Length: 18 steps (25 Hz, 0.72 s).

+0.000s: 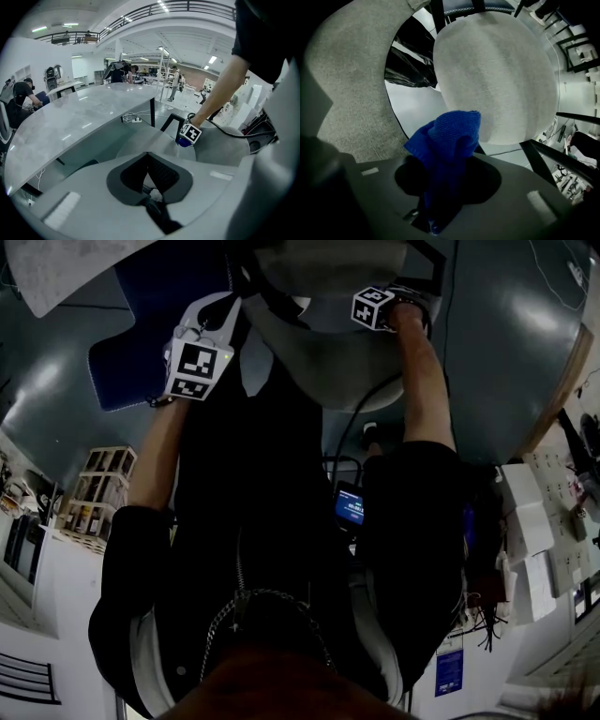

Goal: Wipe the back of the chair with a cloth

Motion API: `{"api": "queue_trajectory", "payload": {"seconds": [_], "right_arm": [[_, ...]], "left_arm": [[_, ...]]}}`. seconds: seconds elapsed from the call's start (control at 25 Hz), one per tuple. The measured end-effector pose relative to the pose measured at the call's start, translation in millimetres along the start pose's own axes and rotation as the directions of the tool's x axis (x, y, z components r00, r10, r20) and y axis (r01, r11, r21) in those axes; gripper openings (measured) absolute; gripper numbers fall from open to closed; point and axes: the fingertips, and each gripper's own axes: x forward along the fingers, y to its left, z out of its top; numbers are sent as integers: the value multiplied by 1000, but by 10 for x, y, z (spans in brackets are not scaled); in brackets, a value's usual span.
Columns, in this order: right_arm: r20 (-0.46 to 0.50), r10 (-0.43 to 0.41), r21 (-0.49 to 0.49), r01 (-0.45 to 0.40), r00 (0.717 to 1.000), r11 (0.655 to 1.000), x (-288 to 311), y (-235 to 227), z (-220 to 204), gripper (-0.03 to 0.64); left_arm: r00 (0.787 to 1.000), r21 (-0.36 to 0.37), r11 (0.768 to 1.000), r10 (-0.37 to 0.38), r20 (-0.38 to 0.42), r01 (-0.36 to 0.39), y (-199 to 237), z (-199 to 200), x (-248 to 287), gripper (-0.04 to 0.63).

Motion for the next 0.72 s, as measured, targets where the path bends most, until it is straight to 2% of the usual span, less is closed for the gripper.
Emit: {"api": "queue_trajectory", "payload": {"seconds": [0.2,0.48,0.72], "right_arm": [[6,73,2,-73,997,997,50,287,124,152],[14,117,-45,-116,993,992,54,600,355,152],[100,169,-82,-161,981,984,-62,823,728,152]], "left_arm": [[1000,1,1000,4,-2,-4,23,-22,-19,11],[1000,-13,1000,9,-9,-10,20,-117,-35,11],[1000,-25,1000,10,-3,-11,53,-154,-57,11]]}}
